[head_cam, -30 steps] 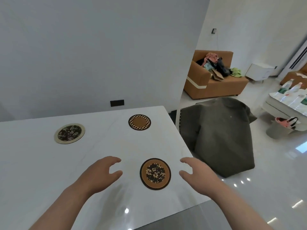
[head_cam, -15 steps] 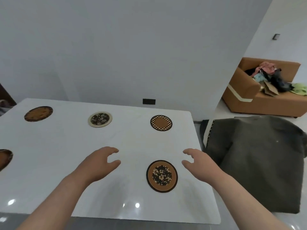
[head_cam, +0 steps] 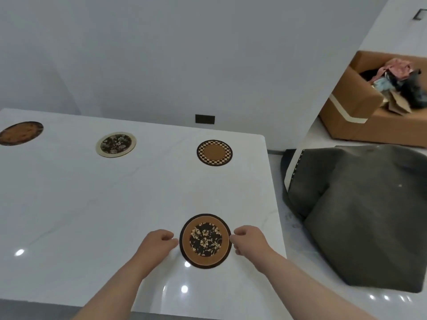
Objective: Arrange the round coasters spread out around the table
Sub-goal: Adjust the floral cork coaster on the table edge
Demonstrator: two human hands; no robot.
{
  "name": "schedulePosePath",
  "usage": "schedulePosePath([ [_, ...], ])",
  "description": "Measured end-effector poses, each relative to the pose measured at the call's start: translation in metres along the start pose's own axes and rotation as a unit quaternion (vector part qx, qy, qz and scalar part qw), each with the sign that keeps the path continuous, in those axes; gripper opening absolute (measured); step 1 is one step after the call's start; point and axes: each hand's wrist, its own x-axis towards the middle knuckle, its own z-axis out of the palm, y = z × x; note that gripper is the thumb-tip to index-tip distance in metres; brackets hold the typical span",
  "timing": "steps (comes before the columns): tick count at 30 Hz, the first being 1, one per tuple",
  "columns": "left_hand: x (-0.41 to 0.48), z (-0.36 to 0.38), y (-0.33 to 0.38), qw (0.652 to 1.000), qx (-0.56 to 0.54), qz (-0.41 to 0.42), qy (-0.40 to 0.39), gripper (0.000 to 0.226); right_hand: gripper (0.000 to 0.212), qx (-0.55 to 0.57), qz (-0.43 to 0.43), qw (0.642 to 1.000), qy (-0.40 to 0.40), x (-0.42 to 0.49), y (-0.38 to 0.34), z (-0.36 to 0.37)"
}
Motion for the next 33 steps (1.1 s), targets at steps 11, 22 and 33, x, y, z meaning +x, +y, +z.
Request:
schedulePosePath([
  [11, 0.057, 0.033, 0.0, 0.993, -0.073, -0.068, 0.061, 0.014, 0.026, -0.028, 0.065, 0.995, 0.065, 0.045, 0.009, 0.025],
  [22, 0.058, 0.04, 0.005, 0.998, -0.02, -0.021, 0.059, 0.017, 0.01, -0.037, 0.073, 0.99, 0.112, 0.062, 0.029, 0.022],
  [33, 0.01, -0.068, 0.032, 0.996, 0.045, 0.082, -0.003, 0.041, 0.038, -0.278, -0.168, 0.946, 0.019, 0.026, -0.032, -0.026],
])
